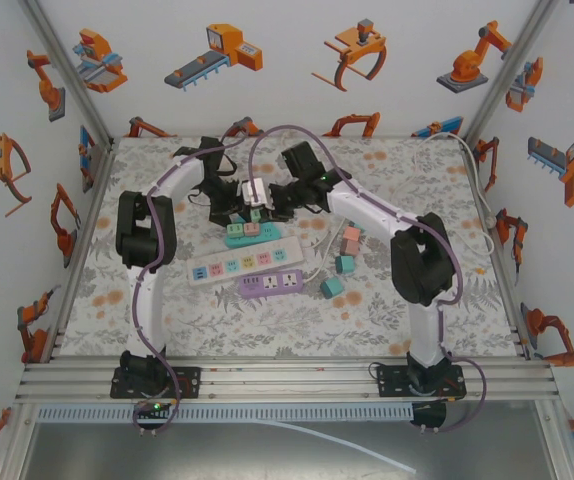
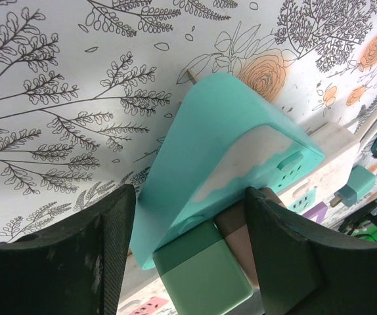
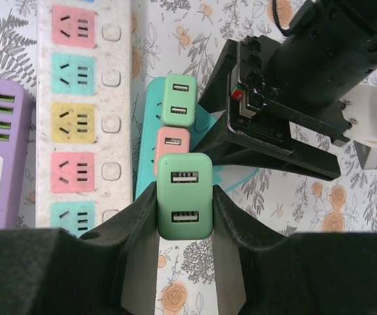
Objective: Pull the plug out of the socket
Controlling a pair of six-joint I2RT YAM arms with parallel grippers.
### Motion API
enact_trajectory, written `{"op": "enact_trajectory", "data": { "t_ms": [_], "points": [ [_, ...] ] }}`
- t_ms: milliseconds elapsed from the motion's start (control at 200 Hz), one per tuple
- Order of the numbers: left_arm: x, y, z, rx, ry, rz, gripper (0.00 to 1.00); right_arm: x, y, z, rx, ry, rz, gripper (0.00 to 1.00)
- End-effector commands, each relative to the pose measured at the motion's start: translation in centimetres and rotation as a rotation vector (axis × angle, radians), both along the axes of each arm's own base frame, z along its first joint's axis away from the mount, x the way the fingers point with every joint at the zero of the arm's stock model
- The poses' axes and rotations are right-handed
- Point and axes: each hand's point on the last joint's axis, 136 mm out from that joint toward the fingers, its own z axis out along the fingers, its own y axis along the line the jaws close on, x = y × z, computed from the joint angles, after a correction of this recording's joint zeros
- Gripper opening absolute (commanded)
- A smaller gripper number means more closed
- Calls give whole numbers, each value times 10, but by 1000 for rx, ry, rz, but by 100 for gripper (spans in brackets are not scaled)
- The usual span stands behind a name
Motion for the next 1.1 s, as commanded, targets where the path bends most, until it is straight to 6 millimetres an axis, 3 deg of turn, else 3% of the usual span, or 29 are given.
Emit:
{"op": "enact_trajectory", "data": {
  "t_ms": [0, 100, 195, 305, 436, 571, 661, 856, 966, 1092],
  "points": [
    [-8, 37, -51, 241, 45, 0, 63, 13, -5, 64, 164, 45, -146, 0],
    [11, 27, -21, 186, -29, 29, 65, 37, -21, 104, 293, 161, -390, 0],
    [35, 15, 16, 117, -126, 64, 66, 54, -46, 126, 393, 280, -615, 0],
    [57, 1, 61, 30, -227, 96, 67, 69, -83, 136, 514, 407, -847, 1],
    [64, -23, 116, -112, -315, 92, 67, 82, -138, 136, 664, 562, -1075, 1],
    [49, -65, 179, -340, -419, -10, 67, 86, -199, 114, 756, 744, -1281, 1],
    [34, -86, 209, -479, -440, -41, 68, 82, -238, 93, 811, 827, -1397, 1],
    [-20, -133, 270, -788, -594, -238, 73, 56, -320, 30, 952, 939, -1673, 1],
    [-61, -158, 285, -911, -663, -434, 81, 44, -345, -4, 973, 974, -1762, 3],
    [-76, -172, 281, -942, -674, -520, 86, 40, -356, -36, 974, 1062, -1797, 4]
  ]
}}
